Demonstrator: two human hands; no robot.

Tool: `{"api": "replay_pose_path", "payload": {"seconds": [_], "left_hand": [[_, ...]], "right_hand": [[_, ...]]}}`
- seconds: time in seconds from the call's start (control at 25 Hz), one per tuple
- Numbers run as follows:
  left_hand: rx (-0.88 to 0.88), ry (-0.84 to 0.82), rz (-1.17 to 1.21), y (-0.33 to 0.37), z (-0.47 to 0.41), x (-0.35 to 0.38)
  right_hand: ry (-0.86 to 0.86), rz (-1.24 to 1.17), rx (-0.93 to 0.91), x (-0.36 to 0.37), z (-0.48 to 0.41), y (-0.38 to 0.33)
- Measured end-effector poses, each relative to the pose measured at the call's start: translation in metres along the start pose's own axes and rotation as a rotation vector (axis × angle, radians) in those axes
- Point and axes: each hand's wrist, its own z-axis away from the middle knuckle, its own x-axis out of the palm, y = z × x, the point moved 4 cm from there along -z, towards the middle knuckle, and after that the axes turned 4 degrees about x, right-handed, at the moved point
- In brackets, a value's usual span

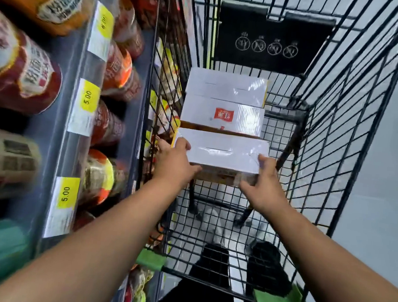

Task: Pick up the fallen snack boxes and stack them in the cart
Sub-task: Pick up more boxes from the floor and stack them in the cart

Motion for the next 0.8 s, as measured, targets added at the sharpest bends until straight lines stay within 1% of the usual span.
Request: {"api": "replay_pose_path", "payload": {"seconds": [0.04,0.12,0.2,0.28,0.48,0.68,0.8], "left_hand": [[0.013,0.029,-0.02,-0.004,-0.005,0.009],[0.046,0.13,-0.133,-0.007,-0.014,0.021],[0.036,0.23,-0.228,-0.008,-0.023,0.033],[0.02,0.294,-0.254,-0.008,-0.032,0.041],[-0.028,0.316,-0.267,-0.011,-0.052,0.062],[0.023,0.289,-0.338,-0.016,-0.06,0.072],[0.033,0.261,-0.336,-0.018,-0.054,0.072]], "right_hand": [[-0.022,-0.002,0.006,0.008,-0.007,0.007],[-0.045,-0.042,0.01,0.02,-0.021,0.015],[-0.051,-0.103,0.016,0.029,-0.032,0.022],[-0.032,-0.154,0.019,0.036,-0.041,0.029],[0.01,-0.2,-0.019,0.047,-0.062,0.033],[0.001,-0.131,-0.065,0.051,-0.074,0.038],[-0.023,-0.086,-0.082,0.048,-0.076,0.039]]}}
